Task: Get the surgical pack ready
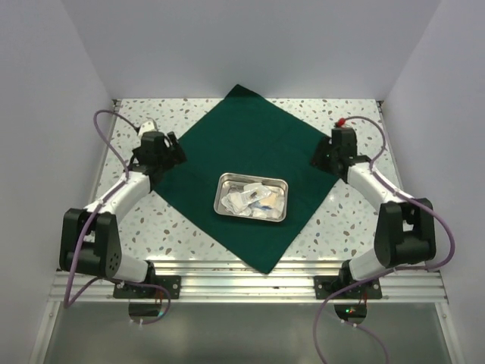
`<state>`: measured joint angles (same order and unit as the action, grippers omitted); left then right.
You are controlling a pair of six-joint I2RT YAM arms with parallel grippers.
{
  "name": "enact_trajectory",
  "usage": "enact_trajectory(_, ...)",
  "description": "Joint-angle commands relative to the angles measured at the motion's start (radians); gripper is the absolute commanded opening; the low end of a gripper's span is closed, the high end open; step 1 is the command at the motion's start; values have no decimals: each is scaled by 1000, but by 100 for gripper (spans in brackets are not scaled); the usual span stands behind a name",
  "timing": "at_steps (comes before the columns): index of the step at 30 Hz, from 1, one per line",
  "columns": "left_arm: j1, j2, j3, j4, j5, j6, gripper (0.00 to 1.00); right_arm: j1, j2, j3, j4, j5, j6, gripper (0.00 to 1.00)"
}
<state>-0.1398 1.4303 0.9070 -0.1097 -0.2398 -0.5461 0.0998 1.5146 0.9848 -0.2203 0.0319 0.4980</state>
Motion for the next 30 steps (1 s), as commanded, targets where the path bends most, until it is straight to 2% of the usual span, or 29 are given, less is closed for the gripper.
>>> enact_trajectory(1,-3,24,-94,76,62,-31,99,95,-2,51,-53,-78,-44,54)
enact_trajectory(4,8,54,-123,94,85,-47,99,169,-22,46,-106,-70,-59,58)
enact_trajectory(9,80,148,-119,130,168,-80,98,274,-28,49,-200,-3,-72,54)
enact_trajectory(16,112,226,-76,111,126,-107,98,327,-22,5,-235,43,-53,53)
enact_trajectory(24,135,257,-36,76,76,-94,98,373,27,-43,-197,20,-30,50)
enact_trajectory(27,135,255,-30,76,60,-87,98,390,50,-47,-179,17,-21,44)
enact_trajectory(30,135,259,-23,71,48,-84,98,390,71,-44,-172,36,-24,31)
